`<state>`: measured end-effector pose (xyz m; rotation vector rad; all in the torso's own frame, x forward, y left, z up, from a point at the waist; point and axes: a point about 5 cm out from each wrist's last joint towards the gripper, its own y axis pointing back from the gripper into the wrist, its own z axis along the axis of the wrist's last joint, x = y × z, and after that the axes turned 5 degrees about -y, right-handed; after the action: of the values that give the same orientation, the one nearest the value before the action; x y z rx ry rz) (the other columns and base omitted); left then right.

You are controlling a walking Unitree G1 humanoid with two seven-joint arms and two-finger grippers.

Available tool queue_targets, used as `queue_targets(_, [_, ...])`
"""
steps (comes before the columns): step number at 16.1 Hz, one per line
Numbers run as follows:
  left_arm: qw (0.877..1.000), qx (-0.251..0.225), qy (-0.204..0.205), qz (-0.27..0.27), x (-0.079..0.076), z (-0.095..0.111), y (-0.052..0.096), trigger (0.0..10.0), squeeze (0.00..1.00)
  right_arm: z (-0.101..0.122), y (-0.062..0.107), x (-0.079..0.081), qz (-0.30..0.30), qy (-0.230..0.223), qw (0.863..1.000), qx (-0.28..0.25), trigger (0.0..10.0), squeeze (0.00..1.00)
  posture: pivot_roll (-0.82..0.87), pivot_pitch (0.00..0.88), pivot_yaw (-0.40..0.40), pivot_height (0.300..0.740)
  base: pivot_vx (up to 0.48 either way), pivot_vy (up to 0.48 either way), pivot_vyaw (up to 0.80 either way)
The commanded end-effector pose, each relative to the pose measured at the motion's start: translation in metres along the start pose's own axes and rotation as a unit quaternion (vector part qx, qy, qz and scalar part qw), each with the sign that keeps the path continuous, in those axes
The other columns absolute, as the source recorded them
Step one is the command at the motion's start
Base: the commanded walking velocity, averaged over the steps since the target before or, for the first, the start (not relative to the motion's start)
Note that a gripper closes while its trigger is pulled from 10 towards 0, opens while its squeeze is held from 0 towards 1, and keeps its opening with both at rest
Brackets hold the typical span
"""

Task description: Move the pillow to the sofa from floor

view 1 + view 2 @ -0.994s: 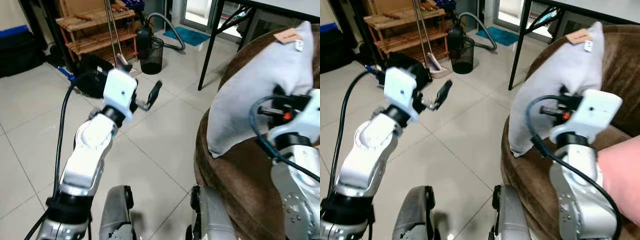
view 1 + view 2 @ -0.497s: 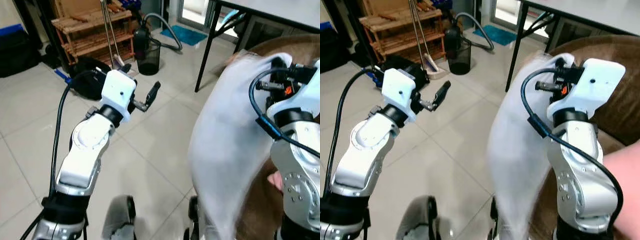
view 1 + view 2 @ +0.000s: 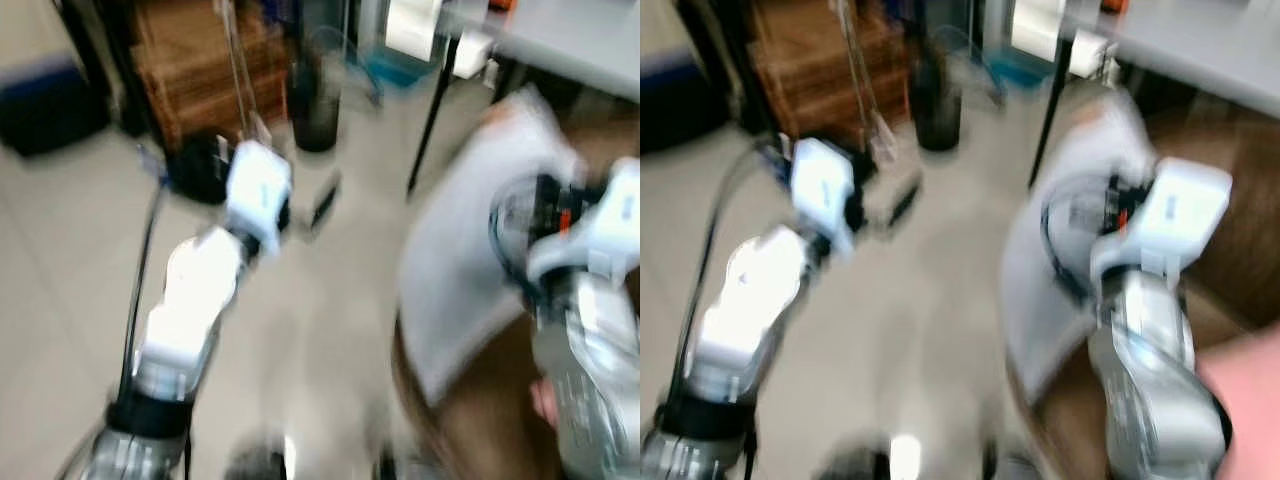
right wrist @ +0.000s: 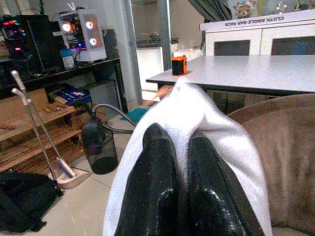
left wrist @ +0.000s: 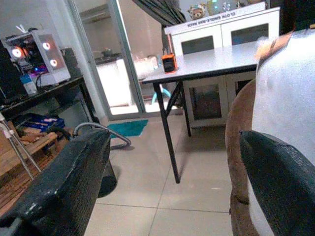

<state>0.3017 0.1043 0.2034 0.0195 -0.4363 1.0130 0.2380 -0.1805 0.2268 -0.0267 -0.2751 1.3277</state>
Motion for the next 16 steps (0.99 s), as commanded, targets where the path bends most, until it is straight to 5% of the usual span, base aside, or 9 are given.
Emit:
queue_targets(1, [1.0, 0.007, -0.007, -0.012, -0.004, -0.003, -0.001, 10.0, 0.0, 0.013, 0.004, 0.0, -0.006, -0.002, 0.999, -0.037, 10.0, 0.0, -0.06, 0.034, 0.029, 0.74, 0.0, 0.0, 0.0])
queue_targets(4, [1.0, -0.003, -0.001, -0.008, -0.003, -0.001, -0.007, 10.0, 0.0, 0.016, 0.005, -0.002, -0.013, 0.004, 0.999, -0.045, 10.0, 0.0, -0.07, 0.025, 0.032, 0.74, 0.0, 0.0, 0.0])
queue_targets(7, [1.0, -0.002, -0.007, -0.007, 0.0, -0.002, -0.012, 10.0, 0.0, -0.008, 0.008, -0.005, -0.014, 0.02, 1.0, 0.017, 10.0, 0.0, -0.07, 0.024, 0.033, 0.74, 0.0, 0.107, 0.0])
queue_targets(9, [1.0, 0.001, -0.015, -0.016, -0.003, -0.004, -0.014, 10.0, 0.0, -0.033, 0.023, -0.013, -0.041, 0.027, 0.996, 0.074, 10.0, 0.0, -0.07, 0.029, 0.038, 0.74, 0.0, 0.409, -0.8])
queue_targets(16, [0.999, 0.028, -0.012, -0.035, -0.012, -0.023, -0.014, 10.0, 0.0, -0.031, 0.027, -0.017, -0.079, 0.025, 0.995, 0.063, 10.0, 0.0, -0.09, 0.027, 0.06, 0.74, 0.0, 0.412, -0.8])
